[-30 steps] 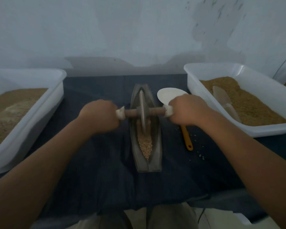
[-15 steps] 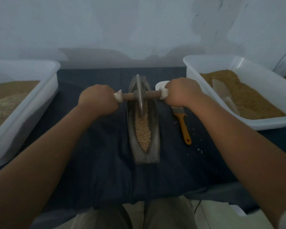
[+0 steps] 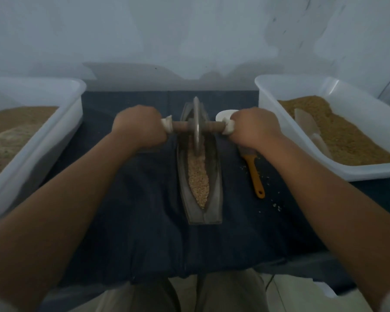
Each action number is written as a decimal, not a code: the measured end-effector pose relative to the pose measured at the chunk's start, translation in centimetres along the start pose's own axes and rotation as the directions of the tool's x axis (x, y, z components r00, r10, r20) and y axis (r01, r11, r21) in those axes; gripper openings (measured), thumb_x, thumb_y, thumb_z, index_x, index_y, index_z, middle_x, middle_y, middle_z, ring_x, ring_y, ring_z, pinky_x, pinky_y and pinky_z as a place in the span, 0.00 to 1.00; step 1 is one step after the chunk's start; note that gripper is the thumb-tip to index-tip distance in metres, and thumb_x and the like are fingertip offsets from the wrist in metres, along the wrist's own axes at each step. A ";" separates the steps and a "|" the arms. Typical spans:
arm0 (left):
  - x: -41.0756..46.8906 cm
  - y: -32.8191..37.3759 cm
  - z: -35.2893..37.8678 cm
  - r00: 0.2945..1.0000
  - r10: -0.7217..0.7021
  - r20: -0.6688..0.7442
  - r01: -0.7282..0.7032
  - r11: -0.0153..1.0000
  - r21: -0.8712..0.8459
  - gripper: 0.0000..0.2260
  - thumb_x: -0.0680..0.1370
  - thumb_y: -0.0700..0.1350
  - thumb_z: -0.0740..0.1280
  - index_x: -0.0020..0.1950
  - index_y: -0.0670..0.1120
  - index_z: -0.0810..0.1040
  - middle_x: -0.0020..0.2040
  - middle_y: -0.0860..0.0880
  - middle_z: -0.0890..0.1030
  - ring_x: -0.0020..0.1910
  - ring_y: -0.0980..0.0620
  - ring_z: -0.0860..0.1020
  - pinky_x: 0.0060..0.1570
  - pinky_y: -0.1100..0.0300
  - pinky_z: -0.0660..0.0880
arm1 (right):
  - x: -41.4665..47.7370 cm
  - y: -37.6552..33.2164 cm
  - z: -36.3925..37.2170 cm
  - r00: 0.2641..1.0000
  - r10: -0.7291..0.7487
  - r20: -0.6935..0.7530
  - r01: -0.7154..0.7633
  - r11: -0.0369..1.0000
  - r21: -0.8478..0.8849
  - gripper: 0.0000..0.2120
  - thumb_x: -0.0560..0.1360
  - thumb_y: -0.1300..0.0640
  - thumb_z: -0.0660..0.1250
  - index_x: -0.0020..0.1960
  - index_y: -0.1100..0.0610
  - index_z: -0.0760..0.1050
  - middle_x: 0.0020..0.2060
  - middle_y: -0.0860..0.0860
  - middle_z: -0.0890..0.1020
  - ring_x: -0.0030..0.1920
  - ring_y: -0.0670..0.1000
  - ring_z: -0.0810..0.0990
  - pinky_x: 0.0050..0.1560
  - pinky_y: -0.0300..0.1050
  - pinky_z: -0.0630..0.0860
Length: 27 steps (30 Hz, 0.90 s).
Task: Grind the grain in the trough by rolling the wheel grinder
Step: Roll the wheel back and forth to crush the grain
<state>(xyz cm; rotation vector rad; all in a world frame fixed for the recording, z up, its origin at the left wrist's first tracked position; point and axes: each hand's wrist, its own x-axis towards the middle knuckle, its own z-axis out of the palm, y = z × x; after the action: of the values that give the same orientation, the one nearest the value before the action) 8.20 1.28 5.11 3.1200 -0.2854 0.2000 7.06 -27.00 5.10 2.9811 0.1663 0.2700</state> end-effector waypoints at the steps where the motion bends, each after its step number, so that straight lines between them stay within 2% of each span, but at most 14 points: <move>1: 0.1 0.2 -0.3 1.000 0.014 0.012 -0.014 1.000 0.007 0.13 0.73 0.58 0.65 0.38 0.48 0.76 0.39 0.49 0.79 0.38 0.45 0.78 0.38 0.54 0.75 | 0.2 0.0 0.0 0.999 0.002 0.033 -0.003 1.000 0.008 0.13 0.76 0.44 0.65 0.36 0.48 0.71 0.33 0.47 0.77 0.32 0.48 0.74 0.33 0.46 0.70; 3: -1.3 0.4 -0.9 0.997 0.070 0.039 -0.071 0.997 0.015 0.11 0.71 0.55 0.67 0.37 0.49 0.75 0.37 0.50 0.78 0.36 0.45 0.77 0.38 0.54 0.75 | -0.8 0.5 -0.6 0.982 -0.047 0.182 0.032 0.996 0.083 0.12 0.77 0.47 0.67 0.37 0.49 0.74 0.33 0.48 0.79 0.33 0.49 0.78 0.33 0.46 0.72; 5: -4.5 -0.2 -0.9 0.986 0.160 0.053 -0.160 0.987 0.005 0.11 0.69 0.55 0.67 0.33 0.50 0.72 0.33 0.53 0.76 0.32 0.48 0.75 0.34 0.57 0.72 | -3.8 1.1 -1.7 0.914 -0.140 0.381 0.068 0.978 0.196 0.09 0.73 0.45 0.70 0.38 0.49 0.77 0.33 0.49 0.81 0.34 0.48 0.81 0.34 0.47 0.75; 7: -8.1 -1.2 -0.4 0.974 0.223 0.049 -0.222 0.975 -0.024 0.12 0.66 0.58 0.65 0.31 0.51 0.72 0.29 0.54 0.74 0.28 0.53 0.73 0.28 0.61 0.66 | -7.0 1.7 -3.0 0.849 -0.204 0.487 0.061 0.954 0.293 0.10 0.66 0.41 0.70 0.38 0.47 0.78 0.31 0.47 0.83 0.32 0.46 0.82 0.35 0.49 0.79; 8: -9.5 -1.6 0.0 0.972 0.230 0.055 -0.227 0.973 -0.043 0.13 0.65 0.60 0.63 0.32 0.51 0.72 0.28 0.54 0.74 0.27 0.55 0.73 0.27 0.62 0.64 | -8.0 1.7 -3.5 0.845 -0.220 0.488 0.073 0.951 0.301 0.11 0.64 0.39 0.68 0.38 0.47 0.78 0.32 0.45 0.83 0.31 0.45 0.81 0.35 0.49 0.79; 10: -10.3 -2.0 1.0 0.978 0.197 0.068 -0.191 0.978 -0.087 0.13 0.65 0.61 0.62 0.32 0.51 0.73 0.28 0.55 0.75 0.28 0.55 0.74 0.27 0.61 0.65 | -8.3 1.4 -3.5 0.887 -0.214 0.409 0.117 0.962 0.248 0.12 0.65 0.39 0.66 0.35 0.48 0.77 0.29 0.47 0.81 0.30 0.45 0.80 0.30 0.46 0.76; 12: -8.6 -1.5 1.6 0.991 0.117 0.061 -0.112 0.991 -0.079 0.13 0.67 0.59 0.62 0.33 0.51 0.74 0.30 0.54 0.76 0.30 0.53 0.76 0.29 0.59 0.68 | -6.6 0.6 -3.1 0.947 -0.176 0.270 0.143 0.980 0.138 0.12 0.71 0.41 0.67 0.35 0.48 0.76 0.29 0.47 0.79 0.31 0.45 0.78 0.29 0.43 0.69; 14: -5.3 -0.6 1.6 0.999 0.039 0.009 -0.038 0.998 -0.040 0.12 0.69 0.58 0.64 0.35 0.51 0.75 0.34 0.53 0.78 0.33 0.49 0.77 0.34 0.57 0.72 | -3.9 0.0 -2.5 0.984 -0.103 0.143 0.101 0.995 0.024 0.13 0.75 0.43 0.67 0.35 0.48 0.74 0.31 0.46 0.78 0.32 0.46 0.75 0.30 0.42 0.64; 17: -1.3 0.2 1.0 0.999 -0.034 -0.011 0.034 0.999 -0.025 0.12 0.72 0.58 0.66 0.37 0.51 0.77 0.37 0.51 0.79 0.35 0.48 0.77 0.36 0.55 0.74 | -1.1 -0.4 -1.8 0.998 -0.020 0.062 0.021 1.000 -0.023 0.11 0.75 0.48 0.67 0.35 0.49 0.72 0.32 0.48 0.78 0.32 0.49 0.76 0.32 0.44 0.69; 20: -2.1 0.1 0.5 0.999 0.001 0.039 0.001 1.000 -0.029 0.11 0.72 0.57 0.68 0.37 0.51 0.77 0.37 0.51 0.80 0.34 0.49 0.77 0.36 0.55 0.75 | -1.8 -0.2 -2.1 0.992 -0.046 0.114 0.044 0.999 0.020 0.10 0.76 0.50 0.67 0.37 0.49 0.74 0.33 0.48 0.79 0.34 0.49 0.77 0.33 0.45 0.71; 22: -5.1 -0.6 0.6 0.995 0.094 0.034 -0.094 0.995 -0.015 0.10 0.71 0.56 0.67 0.34 0.51 0.75 0.33 0.54 0.77 0.31 0.52 0.75 0.32 0.58 0.71 | -4.0 0.5 -2.6 0.956 -0.109 0.273 0.081 0.990 0.112 0.09 0.76 0.47 0.68 0.38 0.48 0.77 0.34 0.48 0.81 0.35 0.48 0.79 0.33 0.46 0.73; 24: -8.6 -1.4 0.9 0.986 0.163 -0.027 -0.163 0.987 -0.006 0.12 0.69 0.59 0.65 0.32 0.53 0.72 0.28 0.55 0.74 0.27 0.56 0.72 0.27 0.62 0.63 | -6.4 1.2 -3.2 0.898 -0.180 0.402 0.101 0.973 0.209 0.08 0.73 0.46 0.71 0.38 0.47 0.78 0.32 0.47 0.82 0.34 0.46 0.81 0.34 0.45 0.76; 25: -9.7 -1.7 1.1 0.982 0.180 -0.061 -0.181 0.983 -0.009 0.13 0.68 0.60 0.64 0.31 0.54 0.71 0.26 0.56 0.72 0.25 0.57 0.70 0.26 0.63 0.60 | -7.3 1.3 -3.4 0.883 -0.204 0.422 0.111 0.966 0.233 0.09 0.72 0.45 0.71 0.36 0.47 0.78 0.30 0.46 0.82 0.32 0.45 0.81 0.33 0.44 0.76; 27: -10.0 -1.9 1.6 0.984 0.165 -0.073 -0.166 0.986 -0.014 0.14 0.68 0.62 0.63 0.31 0.54 0.70 0.26 0.56 0.71 0.25 0.58 0.69 0.25 0.63 0.59 | -7.6 1.1 -3.2 0.907 -0.202 0.368 0.129 0.968 0.213 0.11 0.71 0.43 0.71 0.35 0.47 0.77 0.29 0.46 0.81 0.31 0.44 0.80 0.32 0.45 0.76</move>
<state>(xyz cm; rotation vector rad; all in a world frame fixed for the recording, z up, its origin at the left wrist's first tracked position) -1.05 4.91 2.23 3.0610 -0.5425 0.3073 -0.84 -28.61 7.15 3.0972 0.4171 -0.3773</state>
